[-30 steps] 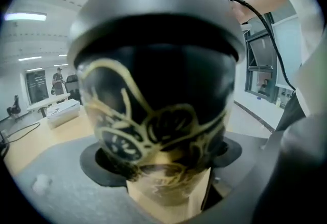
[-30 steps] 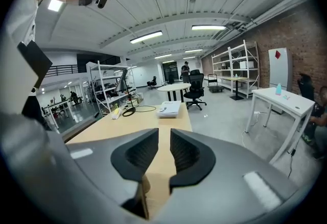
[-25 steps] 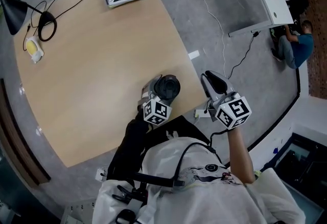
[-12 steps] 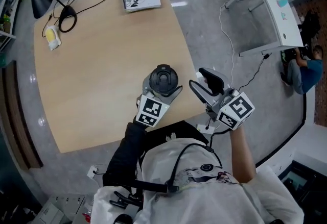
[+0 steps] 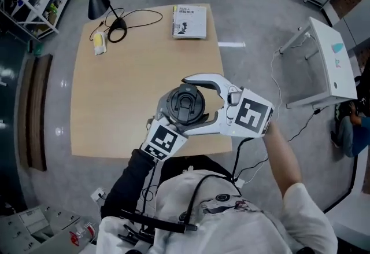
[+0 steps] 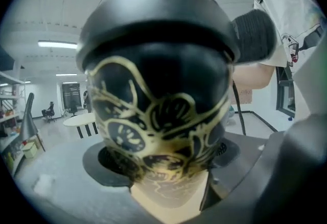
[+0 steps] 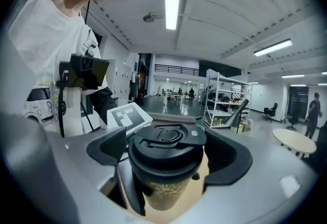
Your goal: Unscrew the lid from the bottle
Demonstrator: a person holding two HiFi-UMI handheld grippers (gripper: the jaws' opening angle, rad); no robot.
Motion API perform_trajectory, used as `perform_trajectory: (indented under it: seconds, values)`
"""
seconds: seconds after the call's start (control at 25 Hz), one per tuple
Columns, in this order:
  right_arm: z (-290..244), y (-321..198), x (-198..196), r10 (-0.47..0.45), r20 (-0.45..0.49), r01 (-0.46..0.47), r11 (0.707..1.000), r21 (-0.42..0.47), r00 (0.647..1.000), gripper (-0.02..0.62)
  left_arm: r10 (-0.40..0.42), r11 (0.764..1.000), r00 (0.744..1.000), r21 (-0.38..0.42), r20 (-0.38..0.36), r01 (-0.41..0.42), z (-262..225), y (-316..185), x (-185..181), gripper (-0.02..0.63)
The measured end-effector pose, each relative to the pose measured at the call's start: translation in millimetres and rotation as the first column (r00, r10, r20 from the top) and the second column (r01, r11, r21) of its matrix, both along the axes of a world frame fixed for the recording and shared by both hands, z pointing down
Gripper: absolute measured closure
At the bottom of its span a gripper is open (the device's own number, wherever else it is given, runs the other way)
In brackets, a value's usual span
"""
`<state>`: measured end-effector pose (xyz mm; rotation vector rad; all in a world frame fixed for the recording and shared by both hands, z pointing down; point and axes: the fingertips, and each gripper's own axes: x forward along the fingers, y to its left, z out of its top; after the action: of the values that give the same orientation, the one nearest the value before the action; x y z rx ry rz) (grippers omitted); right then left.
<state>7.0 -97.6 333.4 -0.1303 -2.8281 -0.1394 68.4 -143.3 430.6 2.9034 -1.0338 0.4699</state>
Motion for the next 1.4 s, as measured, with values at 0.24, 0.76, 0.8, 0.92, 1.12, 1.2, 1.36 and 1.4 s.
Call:
perform_trajectory:
  seconds: [0.24, 0.76, 0.8, 0.92, 1.12, 1.2, 1.36, 1.4]
  values:
    - [-17.2, 46.6, -11.9, -0.265, 0.031, 0.264, 0.964, 0.046, 0.964, 0.132, 0.166, 0.986, 0.985, 0.004, 0.046, -0.167, -12.1, 47.3, -3.8, 0.192]
    - [-26.2, 59.7, -14.9, -0.023, -0.094, 0.024, 1.0, 0.013, 0.995, 0.006, 0.191, 0.981, 0.98, -0.017, -0.064, -0.192, -31.4, 77.9, -27.2, 0.192]
    - [-24.9, 53.9, -22.6, 0.098, -0.061, -0.096, 0.995, 0.035, 0.993, 0.006, 0.112, 0.993, 0.992, -0.021, -0.061, -0.113, -31.1, 68.0, -38.2, 0.192]
    - [-25.3, 48.7, -55.3, 0.208, 0.042, -0.21, 0.976, 0.05, 0.977, 0.03, 0.01, 1.0, 1.0, -0.017, -0.017, -0.01, -27.8, 53.4, -59.0, 0.192]
    - [-23.0, 77.3, -61.1, -0.154, -0.048, 0.159, 0.978, 0.135, 0.987, 0.127, 0.254, 0.967, 0.967, 0.005, 0.015, -0.254, -30.9, 84.3, -42.8, 0.192]
    - [-23.4, 95.5, -51.4, -0.309, -0.086, 0.317, 0.943, 0.1, 0.947, 0.127, 0.392, 0.92, 0.919, 0.016, 0.036, -0.393, -34.8, 105.2, -35.2, 0.192]
    - [-35.4, 128.7, -40.0, -0.637, -0.067, 0.638, 0.77, -0.015, 0.768, 0.127, 0.591, 0.806, 0.805, -0.01, -0.046, -0.592, -45.8, 146.5, -20.1, 0.192]
    - [-37.4, 131.6, -40.6, -0.668, -0.06, 0.665, 0.744, -0.057, 0.742, 0.127, 0.598, 0.8, 0.798, -0.013, -0.075, -0.6, -48.3, 149.8, -18.2, 0.192]
